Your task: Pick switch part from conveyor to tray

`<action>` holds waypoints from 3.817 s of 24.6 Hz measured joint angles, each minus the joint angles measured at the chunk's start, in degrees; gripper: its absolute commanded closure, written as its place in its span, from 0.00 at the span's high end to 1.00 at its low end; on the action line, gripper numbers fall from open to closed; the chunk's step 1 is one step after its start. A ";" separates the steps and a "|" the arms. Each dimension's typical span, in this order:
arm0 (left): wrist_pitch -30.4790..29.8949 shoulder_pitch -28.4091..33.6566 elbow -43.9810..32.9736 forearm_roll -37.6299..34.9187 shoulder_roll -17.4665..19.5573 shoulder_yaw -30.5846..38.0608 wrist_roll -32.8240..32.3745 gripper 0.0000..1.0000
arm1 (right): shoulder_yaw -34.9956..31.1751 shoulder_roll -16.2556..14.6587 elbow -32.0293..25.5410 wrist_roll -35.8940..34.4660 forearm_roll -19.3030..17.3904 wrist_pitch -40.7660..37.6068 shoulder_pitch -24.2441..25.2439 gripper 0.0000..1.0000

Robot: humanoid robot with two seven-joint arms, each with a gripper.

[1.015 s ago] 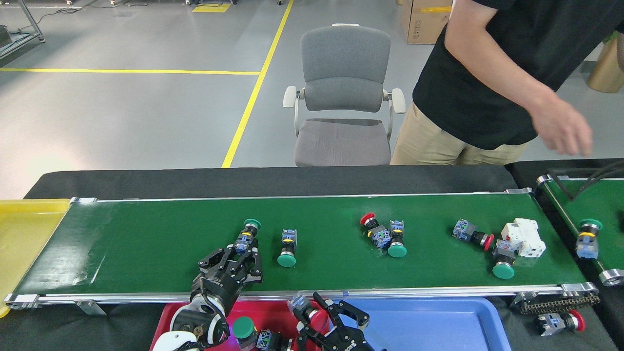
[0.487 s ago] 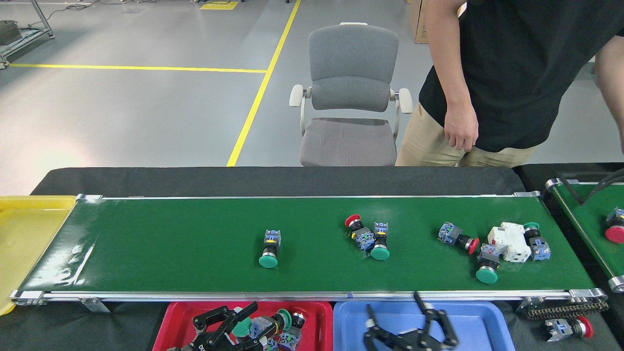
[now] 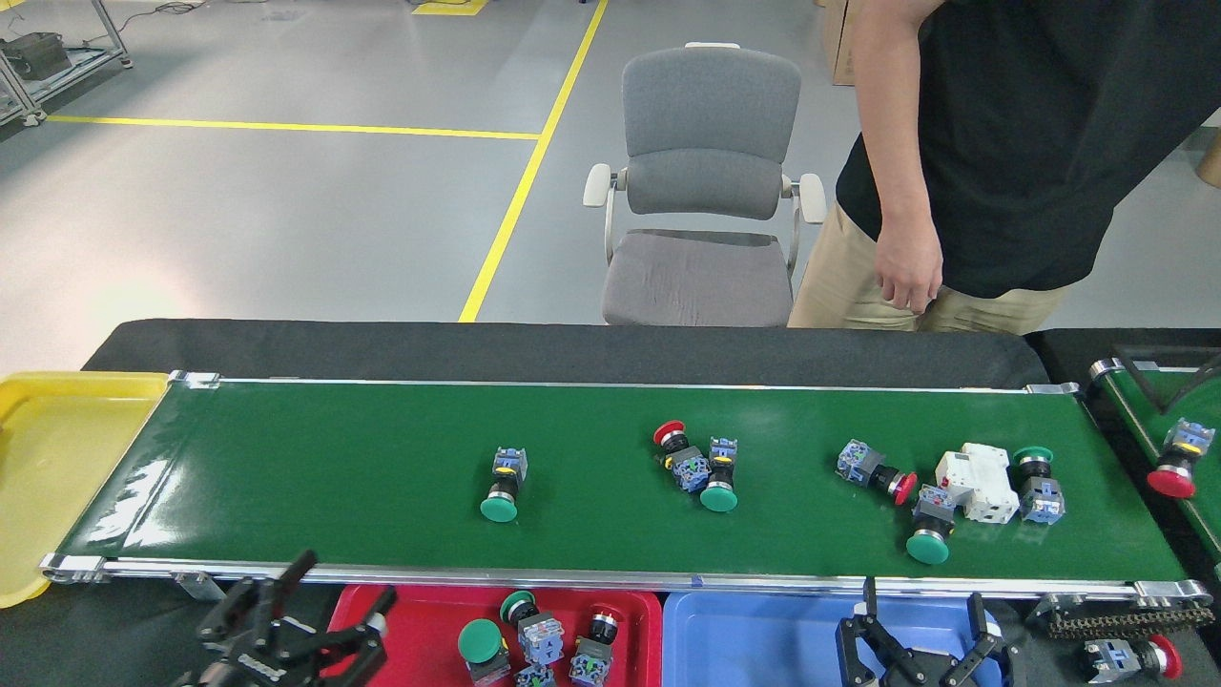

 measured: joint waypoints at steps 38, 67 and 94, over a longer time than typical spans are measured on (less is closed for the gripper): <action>7.18 -19.10 22.23 -10.71 -1.10 -8.35 -2.44 0.87 | 29.81 1.28 7.39 2.86 0.75 -4.40 -15.63 0.99; -15.80 4.77 -3.90 -0.78 -0.41 -2.79 -1.51 1.00 | 7.59 -1.91 -1.70 -1.75 0.48 7.18 -0.38 1.00; 7.42 -16.08 13.72 -8.01 -1.81 -8.24 -3.15 1.00 | 16.14 6.49 29.35 9.26 -3.37 3.60 -29.86 0.43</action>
